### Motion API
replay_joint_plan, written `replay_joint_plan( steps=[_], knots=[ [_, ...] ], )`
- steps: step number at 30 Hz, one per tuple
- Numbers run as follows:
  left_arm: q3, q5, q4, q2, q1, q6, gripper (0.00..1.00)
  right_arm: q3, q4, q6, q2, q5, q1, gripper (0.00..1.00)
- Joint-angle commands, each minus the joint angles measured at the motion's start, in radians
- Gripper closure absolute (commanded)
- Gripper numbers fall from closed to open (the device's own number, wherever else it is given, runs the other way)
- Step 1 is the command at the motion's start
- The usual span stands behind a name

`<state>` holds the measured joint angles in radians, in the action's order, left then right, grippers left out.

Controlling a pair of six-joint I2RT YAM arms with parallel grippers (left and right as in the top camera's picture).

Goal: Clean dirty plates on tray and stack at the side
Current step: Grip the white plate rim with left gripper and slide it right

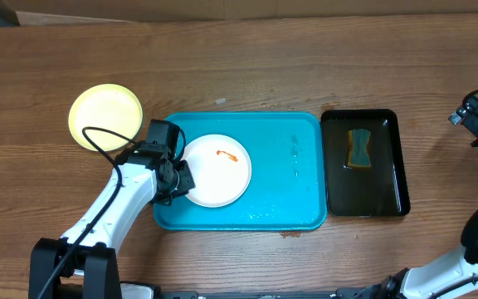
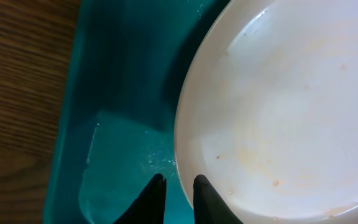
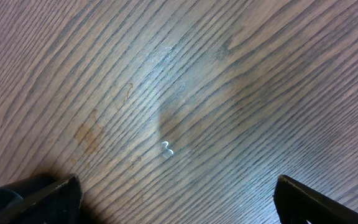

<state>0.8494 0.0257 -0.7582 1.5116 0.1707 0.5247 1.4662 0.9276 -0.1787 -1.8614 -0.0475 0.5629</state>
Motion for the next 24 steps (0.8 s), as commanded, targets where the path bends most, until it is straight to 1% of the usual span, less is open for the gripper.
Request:
replay_joint_plan(
  steps=[1,7,13,16,18,20,22,24],
  knots=[
    [-0.012,-0.026,0.003,0.007,0.007,0.022,0.79,0.018,-0.004,-0.001,0.019,0.002,0.0,0.0],
    [-0.012,-0.029,0.006,0.008,0.007,0.03,0.8,0.018,-0.004,-0.001,0.019,0.002,0.0,0.0],
    [-0.012,-0.027,0.006,0.04,0.008,0.03,0.79,0.018,-0.004,-0.001,0.019,0.002,0.0,0.0],
    [-0.012,-0.026,0.01,0.061,0.008,0.03,0.82,0.018,-0.004,-0.001,0.019,0.002,0.0,0.0],
    [-0.011,-0.026,0.014,0.066,0.008,0.035,0.89,0.018,-0.004,-0.001,0.019,0.002,0.0,0.0],
    [-0.011,-0.026,0.021,0.066,0.008,0.037,0.94,0.018,-0.004,-0.001,0.019,0.002,0.0,0.0],
    [-0.009,-0.026,0.035,0.066,0.008,0.036,0.96,0.018,-0.004,-0.001,0.019,0.002,0.0,0.0],
    [-0.005,-0.025,0.06,0.066,0.008,0.021,0.96,0.018,-0.004,-0.001,0.019,0.002,0.0,0.0]
  ],
)
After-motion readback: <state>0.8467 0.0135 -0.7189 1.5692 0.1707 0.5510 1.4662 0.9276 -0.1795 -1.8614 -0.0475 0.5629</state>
